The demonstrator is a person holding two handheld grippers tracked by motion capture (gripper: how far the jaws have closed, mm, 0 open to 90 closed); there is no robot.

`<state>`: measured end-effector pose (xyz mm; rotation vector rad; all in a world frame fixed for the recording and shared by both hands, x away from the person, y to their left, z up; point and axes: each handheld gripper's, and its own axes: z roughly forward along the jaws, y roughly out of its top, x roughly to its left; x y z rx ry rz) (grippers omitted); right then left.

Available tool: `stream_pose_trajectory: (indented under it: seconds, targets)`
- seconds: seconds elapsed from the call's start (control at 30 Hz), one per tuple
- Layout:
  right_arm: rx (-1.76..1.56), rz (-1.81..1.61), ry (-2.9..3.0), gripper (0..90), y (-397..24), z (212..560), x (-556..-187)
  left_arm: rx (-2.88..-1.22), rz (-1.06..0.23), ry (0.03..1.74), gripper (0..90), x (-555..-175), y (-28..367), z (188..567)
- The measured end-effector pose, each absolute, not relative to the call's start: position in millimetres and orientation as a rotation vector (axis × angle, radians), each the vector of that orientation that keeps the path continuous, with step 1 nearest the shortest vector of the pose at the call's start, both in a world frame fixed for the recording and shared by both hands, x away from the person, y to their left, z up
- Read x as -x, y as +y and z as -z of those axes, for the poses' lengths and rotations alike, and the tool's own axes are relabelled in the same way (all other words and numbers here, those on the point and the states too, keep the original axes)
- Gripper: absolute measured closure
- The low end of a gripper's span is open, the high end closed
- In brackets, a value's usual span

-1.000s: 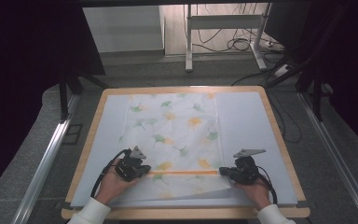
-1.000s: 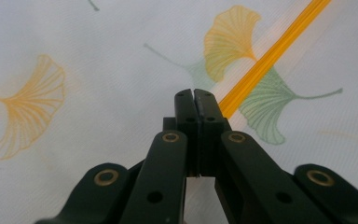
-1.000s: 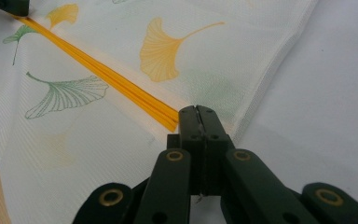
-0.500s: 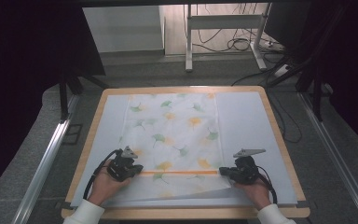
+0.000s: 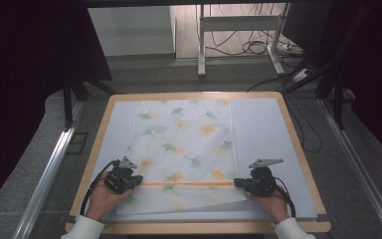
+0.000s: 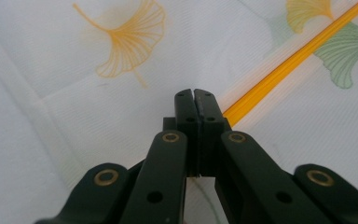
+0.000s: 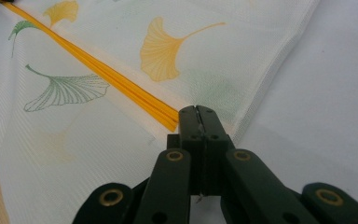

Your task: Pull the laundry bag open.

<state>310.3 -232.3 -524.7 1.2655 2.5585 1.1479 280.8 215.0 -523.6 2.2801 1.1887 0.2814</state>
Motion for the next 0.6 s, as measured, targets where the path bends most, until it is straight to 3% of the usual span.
stream_pose_trajectory:
  seconds: [0.6]
  targets:
    - [-1.265,-1.143,2.558,89.7,-232,525,-310,-2.254,-0.314,1.263,90.0,-275,237,523]
